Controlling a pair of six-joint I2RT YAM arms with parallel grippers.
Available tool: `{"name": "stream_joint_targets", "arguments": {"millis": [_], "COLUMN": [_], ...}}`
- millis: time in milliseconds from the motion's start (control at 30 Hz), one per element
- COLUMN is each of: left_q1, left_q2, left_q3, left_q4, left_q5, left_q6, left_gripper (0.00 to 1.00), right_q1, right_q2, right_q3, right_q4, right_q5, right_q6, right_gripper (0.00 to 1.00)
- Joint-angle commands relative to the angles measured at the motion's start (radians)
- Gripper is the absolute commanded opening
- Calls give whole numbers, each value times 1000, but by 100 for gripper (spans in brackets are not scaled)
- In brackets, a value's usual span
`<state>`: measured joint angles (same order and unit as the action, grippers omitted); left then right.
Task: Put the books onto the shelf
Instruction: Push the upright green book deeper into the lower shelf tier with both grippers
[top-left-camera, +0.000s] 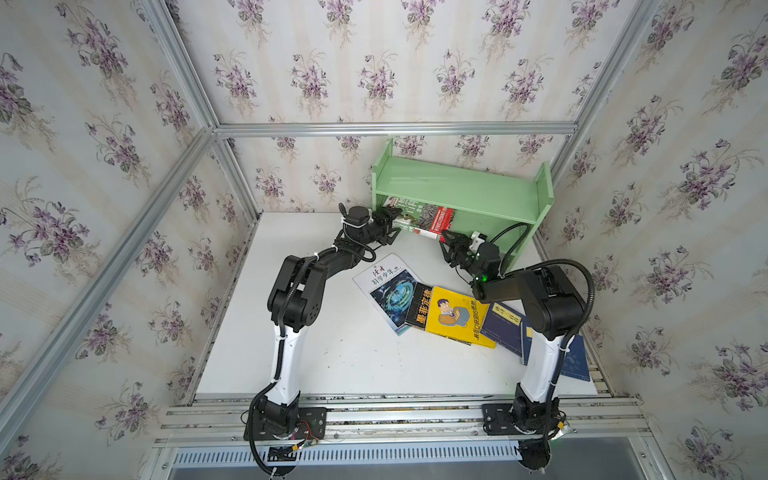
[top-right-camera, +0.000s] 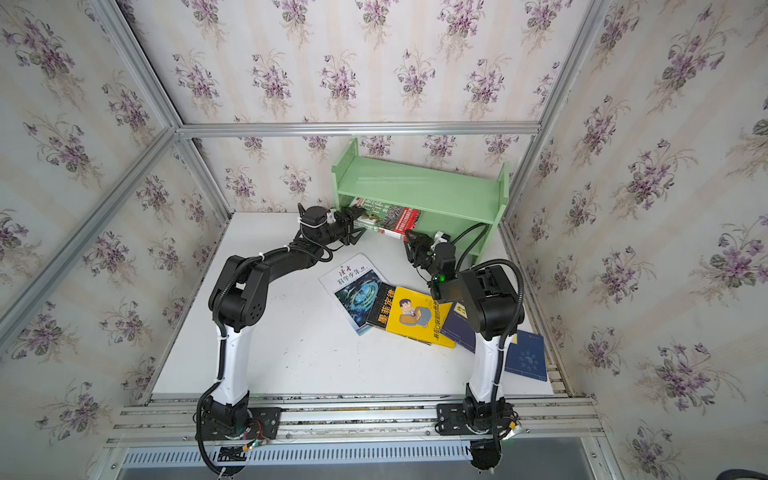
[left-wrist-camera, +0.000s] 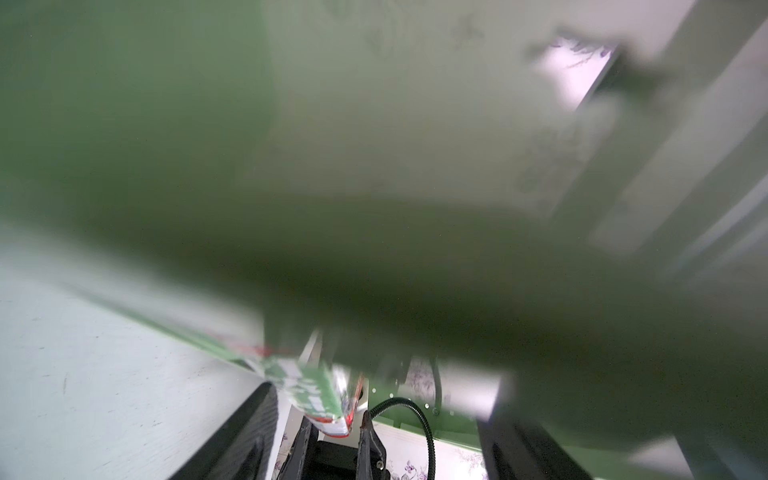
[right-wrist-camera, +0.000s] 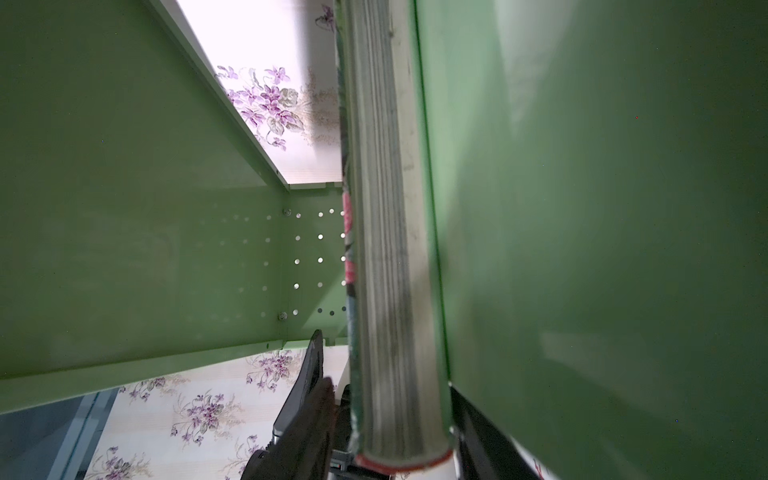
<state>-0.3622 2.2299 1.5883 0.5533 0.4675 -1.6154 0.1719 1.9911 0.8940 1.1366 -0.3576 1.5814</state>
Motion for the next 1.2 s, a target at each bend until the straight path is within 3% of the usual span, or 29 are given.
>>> {"name": "stream_joint_targets", "arguments": {"millis": [0,300,600,1000,1167], "left_q1": [-14,-29,-35,-23,-15], "left_q2": [7,-7,-30,-77,-104], "left_q3": [15,-14,-45,-123,-174], "left_q4": [61,62,66,71,79], "left_q5": [48,52,62,49,36], "left_q6": [-23,-29,-29,-18,-13], "left_gripper": [76,75,75,75,75], "right_q1": [-2,12,6,-33,-62], "right_q2": [-11,-6,27,-27,-44], "right_q3": [5,24,49,-27,-26], "right_q4": [21,60,101,76,34], "right_q5": [46,55,105,54,-31], "right_q6": [5,31,50,16,3], "right_gripper": [41,39,28,20,19]}}
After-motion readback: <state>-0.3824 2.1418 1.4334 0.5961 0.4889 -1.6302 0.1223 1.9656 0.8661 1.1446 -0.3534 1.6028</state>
